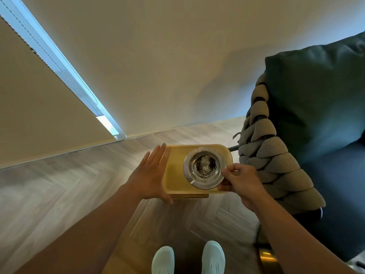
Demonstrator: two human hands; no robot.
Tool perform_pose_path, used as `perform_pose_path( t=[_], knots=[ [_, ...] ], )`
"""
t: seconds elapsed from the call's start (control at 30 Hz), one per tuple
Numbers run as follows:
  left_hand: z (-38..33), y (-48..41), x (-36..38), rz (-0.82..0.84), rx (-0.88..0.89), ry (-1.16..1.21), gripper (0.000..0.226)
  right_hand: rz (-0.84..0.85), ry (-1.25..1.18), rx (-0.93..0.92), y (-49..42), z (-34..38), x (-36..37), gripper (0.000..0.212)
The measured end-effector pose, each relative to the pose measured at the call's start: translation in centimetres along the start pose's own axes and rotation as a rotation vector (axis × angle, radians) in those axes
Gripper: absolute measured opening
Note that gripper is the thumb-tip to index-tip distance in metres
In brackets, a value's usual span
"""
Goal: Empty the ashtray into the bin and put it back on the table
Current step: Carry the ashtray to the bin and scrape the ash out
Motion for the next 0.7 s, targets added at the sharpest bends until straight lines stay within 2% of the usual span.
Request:
perform_pose_path(
  t=[0.13,0.23,0.33,0.4,0.47,0.57,0.7],
  knots=[
    [0.2,-0.3,0.4,-0.023,-0.024,-0.015,0.156,-0.054,0.045,-0.096,-1.3,0.2,0.5,0.013],
    [0.2,-0.3,0.5,-0.026,-0.027,-0.009,0.154,-0.100,0.200,-0.281,-1.6,0.7,1.0,0.015],
    [0.2,-0.3,0.4,-0.029,-0.025,-0.002,0.154,-0.148,0.620,-0.746,-0.7,1.4,1.6,0.012],
    [0.2,-0.2,0.4,-0.026,-0.024,0.005,0.154,-0.111,0.913,-1.058,0.5,1.0,2.4,0.006],
    [0.3,-0.3,0.5,-0.023,-0.023,0.011,0.154,-0.121,1.133,-1.235,1.3,0.1,2.8,0.006],
    [0.3,-0.2,0.5,-0.020,-0.021,0.013,0.154,-0.181,1.185,-1.333,1.7,-1.0,2.7,0.016],
    [0.2,-0.2,0.6,-0.019,-0.021,0.019,0.154,-0.168,1.182,-1.330,1.9,-1.6,2.6,0.024]
  ],
)
Point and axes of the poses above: each hand's wrist, its own y-axis away from the middle knuckle, its own x-axis out of the palm, z = x × y, the point moved 3 cm from there along -y, towards the middle knuckle, and after that the axes turned 2 degrees about -y, right-handed, at the moved point
